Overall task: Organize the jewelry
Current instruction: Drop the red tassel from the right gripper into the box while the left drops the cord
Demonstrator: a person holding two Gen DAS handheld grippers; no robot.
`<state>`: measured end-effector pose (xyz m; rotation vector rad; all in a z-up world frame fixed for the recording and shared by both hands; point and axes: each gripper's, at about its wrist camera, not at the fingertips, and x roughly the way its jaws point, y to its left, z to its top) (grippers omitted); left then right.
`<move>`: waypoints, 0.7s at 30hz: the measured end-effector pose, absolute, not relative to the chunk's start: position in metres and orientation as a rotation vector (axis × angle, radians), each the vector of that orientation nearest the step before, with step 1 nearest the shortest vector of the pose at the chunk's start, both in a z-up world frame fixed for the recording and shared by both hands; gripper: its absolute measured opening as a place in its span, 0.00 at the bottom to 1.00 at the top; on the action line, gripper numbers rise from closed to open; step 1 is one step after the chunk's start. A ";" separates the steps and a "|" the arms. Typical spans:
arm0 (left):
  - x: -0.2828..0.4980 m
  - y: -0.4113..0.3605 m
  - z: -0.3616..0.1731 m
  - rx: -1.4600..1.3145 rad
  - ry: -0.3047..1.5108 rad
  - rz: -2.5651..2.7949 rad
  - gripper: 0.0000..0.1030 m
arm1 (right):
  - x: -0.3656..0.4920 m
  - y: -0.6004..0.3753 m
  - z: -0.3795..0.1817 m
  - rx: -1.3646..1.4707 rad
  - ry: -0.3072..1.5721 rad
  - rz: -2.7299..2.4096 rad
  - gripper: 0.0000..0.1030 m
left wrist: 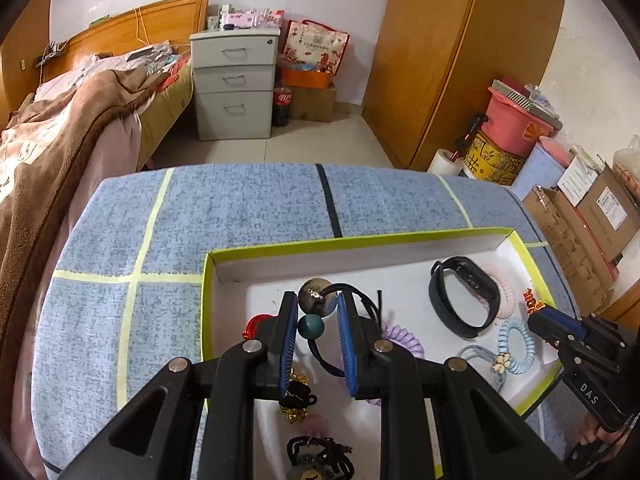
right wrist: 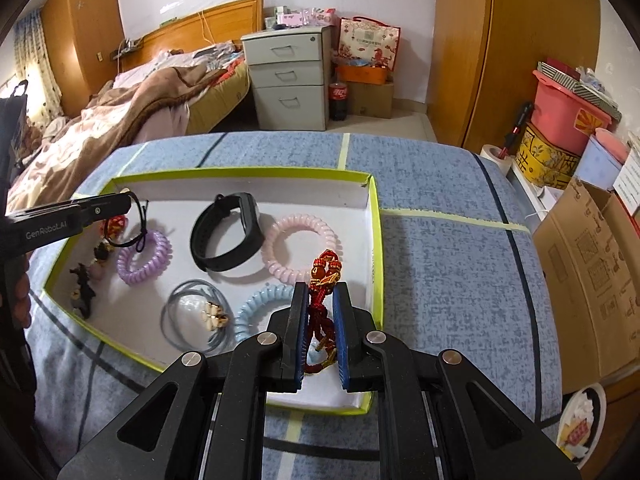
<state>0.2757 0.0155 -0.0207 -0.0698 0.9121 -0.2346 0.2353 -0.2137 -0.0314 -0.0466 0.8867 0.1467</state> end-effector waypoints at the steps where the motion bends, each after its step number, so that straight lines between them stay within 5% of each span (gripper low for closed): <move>1: 0.277 0.015 -0.022 -0.072 0.915 -0.234 0.21 | 0.235 -0.214 -0.032 -0.047 0.889 0.148 0.12; 11: 0.276 0.014 -0.029 -0.069 0.940 -0.216 0.21 | 0.237 -0.214 -0.035 -0.044 0.899 0.147 0.12; 19: 0.274 0.014 -0.029 -0.067 0.941 -0.212 0.35 | 0.237 -0.215 -0.036 -0.050 0.895 0.146 0.16; 21: 0.273 0.014 -0.029 -0.070 0.946 -0.210 0.38 | 0.237 -0.214 -0.035 -0.044 0.890 0.144 0.24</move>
